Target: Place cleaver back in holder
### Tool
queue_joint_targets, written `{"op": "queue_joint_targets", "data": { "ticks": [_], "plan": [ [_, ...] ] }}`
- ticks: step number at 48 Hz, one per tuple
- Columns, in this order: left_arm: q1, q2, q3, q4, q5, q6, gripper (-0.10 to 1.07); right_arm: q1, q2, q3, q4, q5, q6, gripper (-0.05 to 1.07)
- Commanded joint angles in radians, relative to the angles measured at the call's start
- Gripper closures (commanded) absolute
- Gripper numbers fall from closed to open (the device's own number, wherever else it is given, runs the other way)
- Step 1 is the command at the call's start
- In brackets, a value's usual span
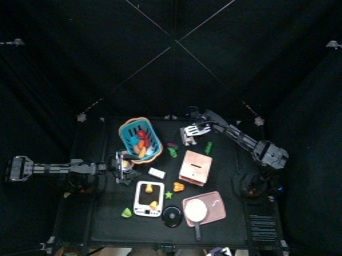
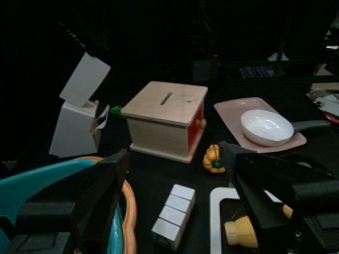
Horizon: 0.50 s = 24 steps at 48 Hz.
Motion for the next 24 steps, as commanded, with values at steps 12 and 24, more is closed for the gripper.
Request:
{"op": "queue_joint_targets", "data": {
  "ticks": [12,24],
  "plan": [
    [0.000,0.002,-0.015,0.002,-0.005,0.002,-0.05,0.002,-0.012,-0.015,0.000,0.014,-0.009,0.52],
    [0.000,0.002,-0.014,0.002,-0.005,0.002,-0.05,0.003,-0.005,-0.008,0.009,0.014,-0.012,0.52]
  ]
}}
